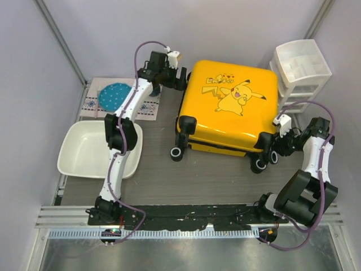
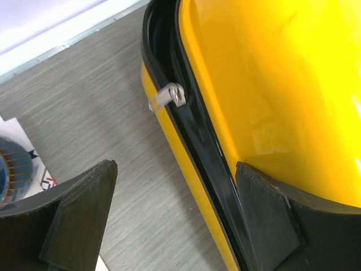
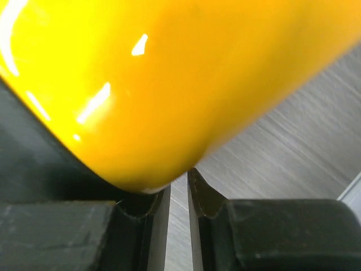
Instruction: Open, take out, and arrange the luggage
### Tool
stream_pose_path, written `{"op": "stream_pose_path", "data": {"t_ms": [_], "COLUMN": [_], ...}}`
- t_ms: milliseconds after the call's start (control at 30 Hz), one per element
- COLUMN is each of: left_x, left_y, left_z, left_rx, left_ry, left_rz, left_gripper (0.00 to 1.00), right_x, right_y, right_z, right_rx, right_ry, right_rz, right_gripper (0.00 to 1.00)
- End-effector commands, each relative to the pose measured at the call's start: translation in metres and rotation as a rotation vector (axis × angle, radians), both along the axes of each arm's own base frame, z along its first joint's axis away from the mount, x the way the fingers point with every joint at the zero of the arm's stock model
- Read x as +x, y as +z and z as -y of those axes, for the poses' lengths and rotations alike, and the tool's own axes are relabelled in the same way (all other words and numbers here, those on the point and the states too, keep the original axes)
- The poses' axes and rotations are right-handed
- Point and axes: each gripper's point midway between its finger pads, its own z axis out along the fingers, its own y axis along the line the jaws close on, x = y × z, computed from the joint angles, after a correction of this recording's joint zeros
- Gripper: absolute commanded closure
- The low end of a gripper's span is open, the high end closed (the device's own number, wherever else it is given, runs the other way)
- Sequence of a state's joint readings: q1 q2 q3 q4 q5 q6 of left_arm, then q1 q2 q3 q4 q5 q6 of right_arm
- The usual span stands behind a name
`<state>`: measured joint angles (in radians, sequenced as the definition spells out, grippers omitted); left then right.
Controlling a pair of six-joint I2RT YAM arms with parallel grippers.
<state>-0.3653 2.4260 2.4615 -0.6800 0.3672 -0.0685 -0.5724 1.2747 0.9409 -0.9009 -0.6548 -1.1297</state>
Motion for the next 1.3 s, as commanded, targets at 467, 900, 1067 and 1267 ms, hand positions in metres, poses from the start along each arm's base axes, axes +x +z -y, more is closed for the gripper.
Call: {"op": "stream_pose_path", "data": {"t_ms": [467, 900, 1067, 1267], "left_x": [-0.123, -0.138, -0.095, 0.0], "left_y": [0.077, 0.089, 0.11, 0.139], "left_z": [-0.14, -0.147, -0.147, -0.147], "left_rx": [-0.129, 0.008, -0.027, -0.08], "left_ry": [0.199, 0.058, 0.145, 0.271], "left_rz": [-0.049, 0.098, 0.145, 0.278], "left_gripper": [0.0, 0.0, 0.0, 0.02], "right_x": [-0.022, -0.01, 0.067, 0.096], "right_y": [0.035, 0.168, 0.191, 0.158], "right_z": [-0.198, -0.185, -0.095, -0.025], "right_rx": [0.192, 0.248, 0.285, 0.221], "right_ry": [0.542, 0.246, -0.186, -0.429], "right_rz": [0.182, 0.362, 0.366, 0.334], "right_gripper": [0.73, 0.47, 0.52, 0.69]}}
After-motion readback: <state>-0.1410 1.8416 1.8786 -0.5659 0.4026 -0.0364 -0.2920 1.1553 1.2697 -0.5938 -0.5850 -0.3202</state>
